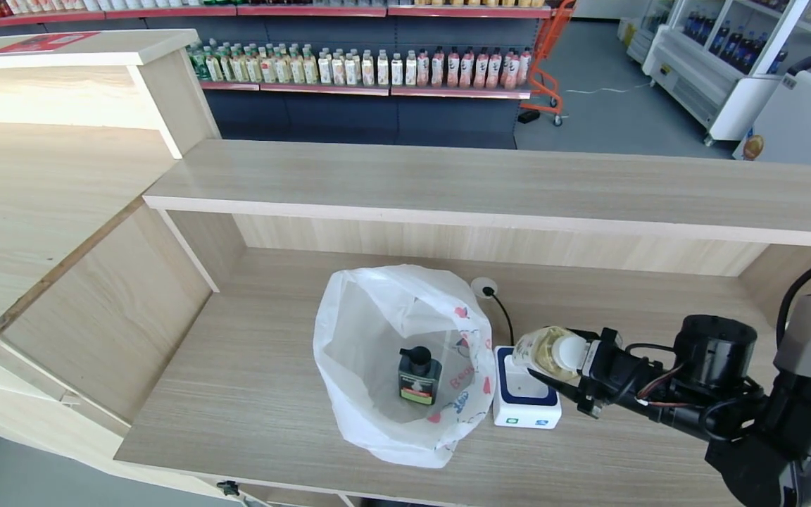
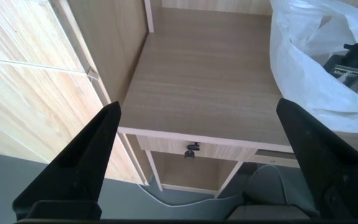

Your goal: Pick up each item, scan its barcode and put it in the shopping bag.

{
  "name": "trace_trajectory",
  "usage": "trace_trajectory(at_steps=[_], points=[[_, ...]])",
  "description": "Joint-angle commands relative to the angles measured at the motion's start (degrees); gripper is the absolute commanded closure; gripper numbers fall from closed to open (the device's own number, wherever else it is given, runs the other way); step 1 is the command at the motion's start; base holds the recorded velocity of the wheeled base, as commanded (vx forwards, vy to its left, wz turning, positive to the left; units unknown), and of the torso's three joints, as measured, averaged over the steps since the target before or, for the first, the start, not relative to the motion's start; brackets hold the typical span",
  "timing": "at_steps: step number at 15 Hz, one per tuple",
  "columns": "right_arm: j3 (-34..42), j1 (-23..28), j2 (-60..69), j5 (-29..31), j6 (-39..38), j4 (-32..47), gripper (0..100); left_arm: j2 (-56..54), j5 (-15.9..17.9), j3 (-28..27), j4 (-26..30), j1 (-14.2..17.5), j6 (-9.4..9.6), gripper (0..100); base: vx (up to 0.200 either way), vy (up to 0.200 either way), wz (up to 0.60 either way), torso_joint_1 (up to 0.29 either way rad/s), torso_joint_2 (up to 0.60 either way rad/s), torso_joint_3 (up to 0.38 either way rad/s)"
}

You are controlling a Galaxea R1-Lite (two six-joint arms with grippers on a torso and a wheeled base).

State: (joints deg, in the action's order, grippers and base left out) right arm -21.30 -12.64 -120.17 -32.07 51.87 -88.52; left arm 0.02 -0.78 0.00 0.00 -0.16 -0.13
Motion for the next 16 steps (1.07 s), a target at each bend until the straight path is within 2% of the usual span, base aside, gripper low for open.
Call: trace_trajectory(at_steps=[1,10,16], points=[[-0.1,0.0,-1.2,0.1,0.1,0.0,100,0.0,0.0,0.0,0.0,0.1,-0.04,0,0.0,0.0,0.0,0.0,0.0,0.0],[-1.1,0.0,-1.3,0.2,-0.5,-0.3,100,0.0,0.0,0.0,0.0,0.1,-0.04,0,0.0,0.0,0.0,0.0,0.0,0.0],[-5.5,-0.5,10.8,0.6,-25.2,0.6,100,0.0,0.0,0.0,0.0,0.0,-0.04,0,0.0,0.0,0.0,0.0,0.0,0.0]])
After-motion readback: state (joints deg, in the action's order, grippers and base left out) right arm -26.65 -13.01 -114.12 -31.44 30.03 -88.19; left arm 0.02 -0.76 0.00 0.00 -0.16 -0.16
